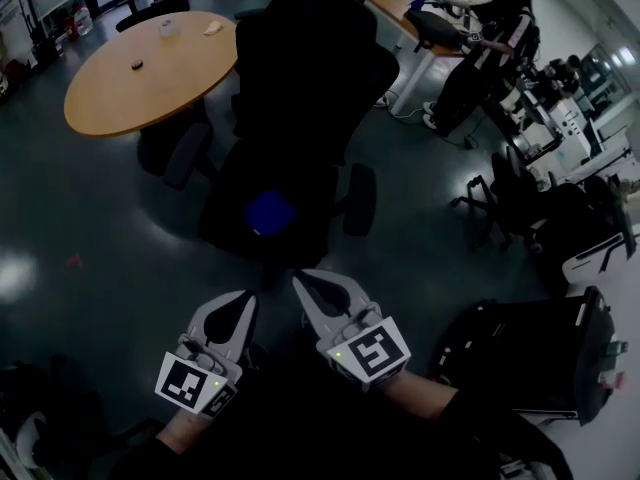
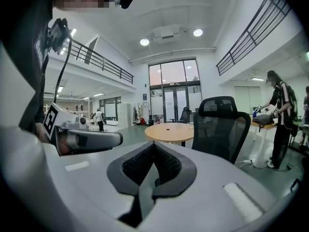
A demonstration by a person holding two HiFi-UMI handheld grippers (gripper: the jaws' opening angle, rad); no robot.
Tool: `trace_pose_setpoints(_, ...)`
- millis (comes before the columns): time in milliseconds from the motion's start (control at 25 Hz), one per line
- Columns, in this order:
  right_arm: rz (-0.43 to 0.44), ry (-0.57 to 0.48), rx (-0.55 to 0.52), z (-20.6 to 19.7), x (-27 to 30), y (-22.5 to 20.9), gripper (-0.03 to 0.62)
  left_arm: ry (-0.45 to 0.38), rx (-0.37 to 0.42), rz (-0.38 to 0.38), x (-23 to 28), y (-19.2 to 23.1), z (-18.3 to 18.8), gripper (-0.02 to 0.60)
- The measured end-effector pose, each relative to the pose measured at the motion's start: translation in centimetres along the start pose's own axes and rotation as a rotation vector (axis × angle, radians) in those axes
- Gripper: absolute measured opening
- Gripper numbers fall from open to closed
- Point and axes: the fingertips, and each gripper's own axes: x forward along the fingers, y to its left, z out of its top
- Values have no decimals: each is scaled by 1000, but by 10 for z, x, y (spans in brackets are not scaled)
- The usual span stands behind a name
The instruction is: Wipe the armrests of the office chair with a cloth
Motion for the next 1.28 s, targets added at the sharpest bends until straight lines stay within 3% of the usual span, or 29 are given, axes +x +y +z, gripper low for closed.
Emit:
trace_pose_setpoints(280,11,-49,-29,7,-36,1,3,-18,68,-32,7,-45,16,15)
trace_pose_setpoints(640,54,-96,22,0,-71,-27,3,5,86,-39,45,-90,18,15)
trace_pose_setpoints(1280,139,-116,3,-1,-78,-30,2,4,100,-34,65,-102,14,15)
